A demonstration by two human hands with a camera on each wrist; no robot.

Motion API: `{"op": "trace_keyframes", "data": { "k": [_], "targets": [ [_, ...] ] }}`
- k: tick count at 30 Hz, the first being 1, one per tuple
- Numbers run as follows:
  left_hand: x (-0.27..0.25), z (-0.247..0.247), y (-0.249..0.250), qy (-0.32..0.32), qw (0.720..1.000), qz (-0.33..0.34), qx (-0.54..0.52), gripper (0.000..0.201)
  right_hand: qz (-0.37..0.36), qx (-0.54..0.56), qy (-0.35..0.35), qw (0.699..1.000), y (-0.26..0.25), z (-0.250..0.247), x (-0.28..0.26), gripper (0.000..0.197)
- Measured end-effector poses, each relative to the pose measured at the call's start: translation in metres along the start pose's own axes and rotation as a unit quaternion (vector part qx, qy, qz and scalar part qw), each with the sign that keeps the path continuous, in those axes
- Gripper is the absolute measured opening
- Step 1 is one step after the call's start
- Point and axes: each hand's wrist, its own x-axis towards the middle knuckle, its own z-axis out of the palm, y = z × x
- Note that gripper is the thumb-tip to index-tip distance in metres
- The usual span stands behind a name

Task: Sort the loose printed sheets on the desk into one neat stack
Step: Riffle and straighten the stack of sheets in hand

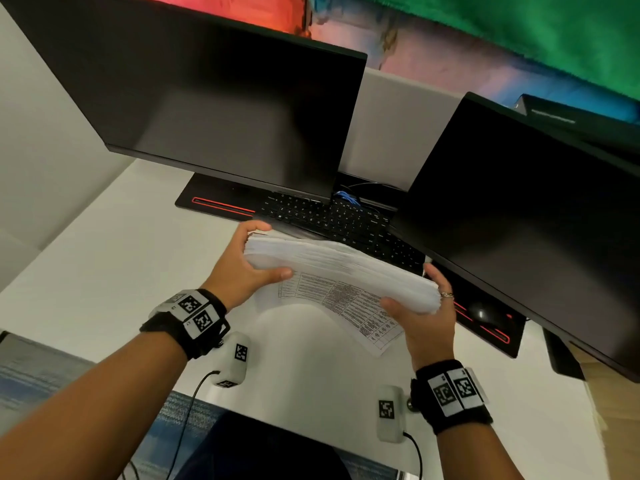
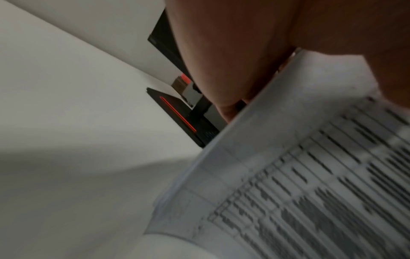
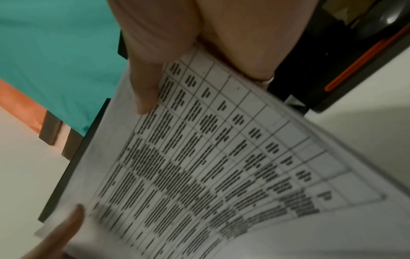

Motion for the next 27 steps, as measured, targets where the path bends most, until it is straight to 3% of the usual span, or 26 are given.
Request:
{"op": "trace_keyframes", "data": {
  "k": [3,5,8,12,14,17,23,27],
  "targets": [
    [0.003,0.005,0.004,0.002,1.0,0.0,0.011,0.041,0.047,0.011,0.036,0.998,0.002,0.006,0.0,0.058],
    [-0.001,0.007,0.01,0.027,0.999,0.019,0.013,0.025,0.034,0.022,0.049,0.998,0.001,0.004,-0.002,0.047],
    [-0.012,0.003,0.01,0.025,0.998,0.045,-0.024,0.026,-0.031,0.006,0.031,0.999,-0.006,-0.004,-0.009,0.034],
    [-0.021,0.001,-0.002,0.007,0.994,0.037,-0.099,0.048,-0.047,0.044,-0.004,0.998,-0.012,-0.006,-0.016,0.048],
    [-0.021,0.006,-0.001,0.033,0.992,0.039,-0.117,0.044,-0.06,0.066,0.008,0.996,-0.014,0.0,-0.015,0.045],
    [-0.021,0.014,0.006,0.089,0.989,0.056,-0.101,0.04,-0.051,0.076,0.069,0.993,-0.014,0.006,-0.012,0.02],
    [-0.016,0.02,0.008,0.154,0.986,0.045,-0.046,0.014,-0.047,0.063,0.118,0.99,-0.015,0.01,-0.012,0.02],
    [-0.016,0.018,0.01,0.161,0.985,0.051,-0.043,0.012,-0.05,0.058,0.16,0.984,-0.019,0.013,-0.007,0.015]
  ]
}}
